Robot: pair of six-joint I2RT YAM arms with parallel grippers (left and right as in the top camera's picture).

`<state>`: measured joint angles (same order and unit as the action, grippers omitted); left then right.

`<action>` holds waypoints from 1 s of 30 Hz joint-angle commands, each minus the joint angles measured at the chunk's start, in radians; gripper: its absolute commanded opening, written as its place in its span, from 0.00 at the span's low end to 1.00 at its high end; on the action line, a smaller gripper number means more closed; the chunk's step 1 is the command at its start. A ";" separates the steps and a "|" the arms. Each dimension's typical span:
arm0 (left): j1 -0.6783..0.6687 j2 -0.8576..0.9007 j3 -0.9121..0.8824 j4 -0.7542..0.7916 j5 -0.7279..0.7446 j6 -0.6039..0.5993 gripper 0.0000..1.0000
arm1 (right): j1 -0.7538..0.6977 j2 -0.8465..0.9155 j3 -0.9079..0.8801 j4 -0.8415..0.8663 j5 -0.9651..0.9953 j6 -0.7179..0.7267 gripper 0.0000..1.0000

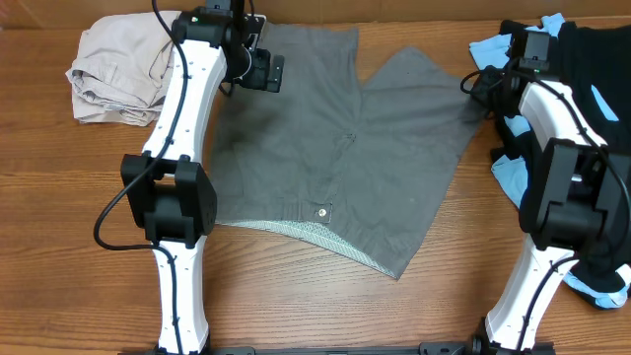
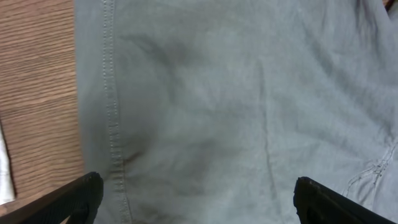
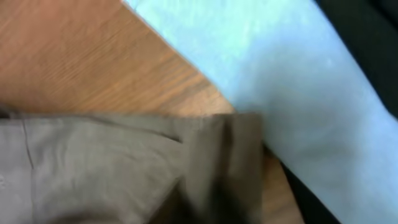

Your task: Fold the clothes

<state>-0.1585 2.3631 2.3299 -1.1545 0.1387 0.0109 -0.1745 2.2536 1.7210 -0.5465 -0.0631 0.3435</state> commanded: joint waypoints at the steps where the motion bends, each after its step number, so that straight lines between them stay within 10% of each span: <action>1: -0.017 -0.009 0.024 0.003 0.015 0.019 1.00 | -0.001 0.004 0.012 0.052 0.020 0.002 0.04; 10: -0.019 -0.009 0.024 0.007 0.015 0.020 1.00 | -0.023 0.004 0.151 0.090 0.032 -0.003 0.05; 13: -0.019 -0.009 0.024 0.007 0.015 0.020 1.00 | -0.028 0.004 0.153 0.051 0.024 -0.003 1.00; 30: 0.040 -0.016 0.320 -0.228 -0.049 0.036 1.00 | 0.115 -0.367 0.159 -0.703 -0.174 -0.084 1.00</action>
<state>-0.1474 2.3631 2.5481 -1.3365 0.1013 0.0189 -0.1162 1.9911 1.8610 -1.1305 -0.2127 0.2989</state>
